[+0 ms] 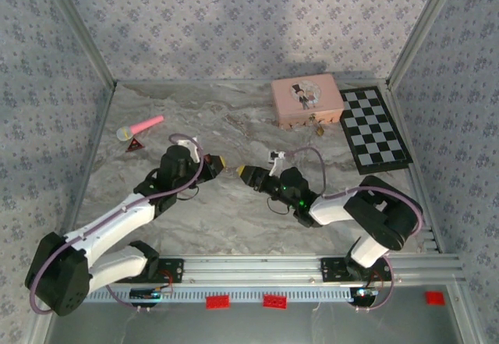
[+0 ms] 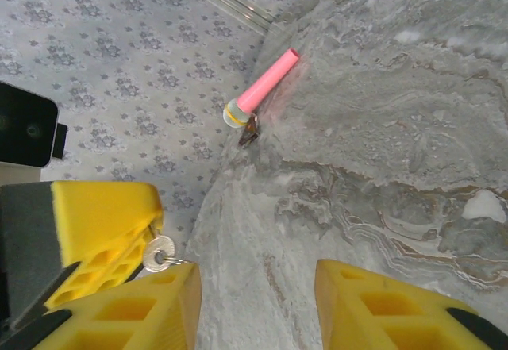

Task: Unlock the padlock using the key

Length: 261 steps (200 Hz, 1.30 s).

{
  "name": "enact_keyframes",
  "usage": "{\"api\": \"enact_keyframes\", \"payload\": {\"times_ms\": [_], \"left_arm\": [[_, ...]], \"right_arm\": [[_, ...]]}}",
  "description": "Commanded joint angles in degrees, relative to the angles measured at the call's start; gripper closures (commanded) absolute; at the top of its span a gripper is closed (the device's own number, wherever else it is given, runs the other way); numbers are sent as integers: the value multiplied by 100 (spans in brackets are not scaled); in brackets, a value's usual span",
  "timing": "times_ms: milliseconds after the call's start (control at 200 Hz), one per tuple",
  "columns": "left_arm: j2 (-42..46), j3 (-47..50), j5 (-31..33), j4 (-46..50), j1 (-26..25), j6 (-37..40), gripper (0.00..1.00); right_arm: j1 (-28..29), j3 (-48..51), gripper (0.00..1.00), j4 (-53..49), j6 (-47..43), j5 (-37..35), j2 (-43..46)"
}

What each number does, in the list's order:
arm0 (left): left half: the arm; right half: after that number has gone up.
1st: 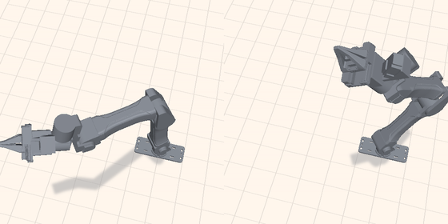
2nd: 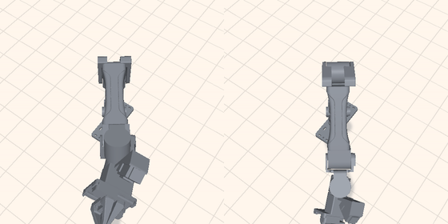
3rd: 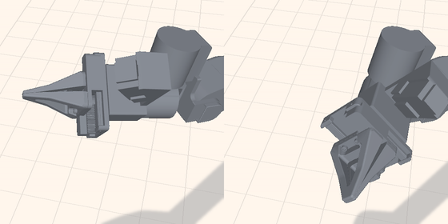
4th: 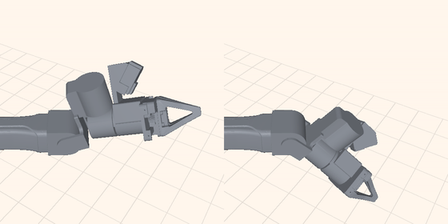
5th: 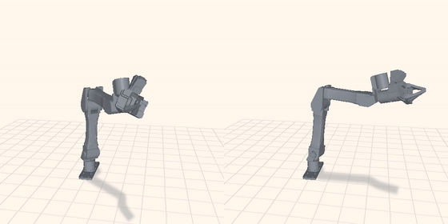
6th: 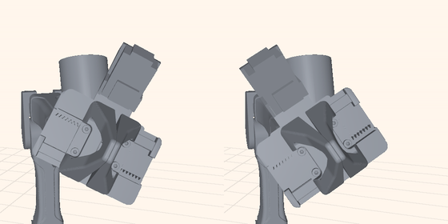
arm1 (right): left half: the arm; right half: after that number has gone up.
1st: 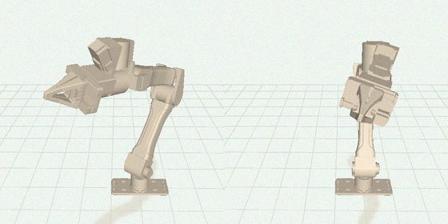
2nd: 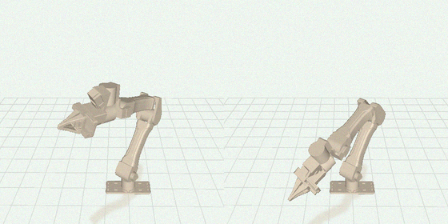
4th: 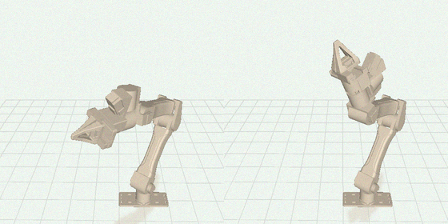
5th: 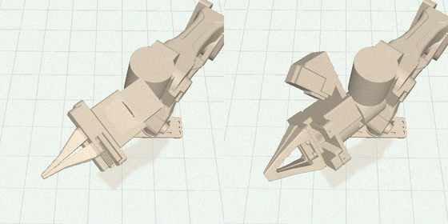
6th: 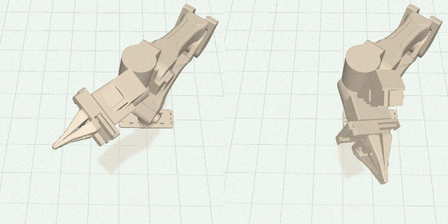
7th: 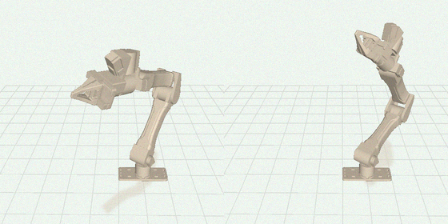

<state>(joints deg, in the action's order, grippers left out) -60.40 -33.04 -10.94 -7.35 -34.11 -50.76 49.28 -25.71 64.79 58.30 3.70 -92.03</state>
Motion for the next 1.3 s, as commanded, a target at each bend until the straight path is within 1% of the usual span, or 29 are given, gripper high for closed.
{"api": "enact_keyframes", "payload": {"times_ms": [0, 75, 220, 325, 385, 510, 550, 600, 684, 864, 929, 994, 1104, 1299], "left_arm": [[70, 89, -163, -316, -99, -544, 100], [-27, 53, -108, -533, -322, -647, 100], [-159, 25, 308, -919, -753, -794, 100], [-178, 181, 740, -1265, -873, -916, 100], [-253, 305, 819, -1613, -891, -1039, 100], [-414, 351, 754, -2022, -902, -1179, 100], [-424, 355, 745, -2074, -913, -1190, 100], [-407, 391, 742, -2163, -923, -1182, 100], [-376, 488, 743, -2347, -928, -1177, 100], [-470, 422, 633, -2471, -926, -1200, 100], [-518, 452, 581, -2628, -939, -1365, 100], [-566, 487, 470, -2882, -939, -1524, 100], [-569, 410, 388, -2796, -960, -1555, 100], [-650, 419, 389, -3075, -985, -1693, 100]], "right_arm": [[-63, 63, 51, 705, 313, 288, -131], [-67, 170, 48, 820, 373, 341, -131], [-133, 447, 47, 1329, 561, 292, -133], [-402, 573, 46, 1430, 759, 390, -49], [-523, 605, 46, 1471, 830, 549, 6], [-603, 583, 46, 1437, 895, 774, 159], [-612, 553, 44, 1342, 943, 827, 236], [-606, 541, 44, 1178, 953, 852, 357], [-584, 532, 40, 919, 805, 871, 601], [-595, 400, 37, 269, 365, 1146, 1012], [-617, 354, 36, 176, 256, 1258, 1063], [-725, 295, 35, 126, 172, 1535, 1094], [-934, 231, 35, 108, 126, 1905, 1141], [-923, 84, 36, 7, 178, 1950, 1097]]}}
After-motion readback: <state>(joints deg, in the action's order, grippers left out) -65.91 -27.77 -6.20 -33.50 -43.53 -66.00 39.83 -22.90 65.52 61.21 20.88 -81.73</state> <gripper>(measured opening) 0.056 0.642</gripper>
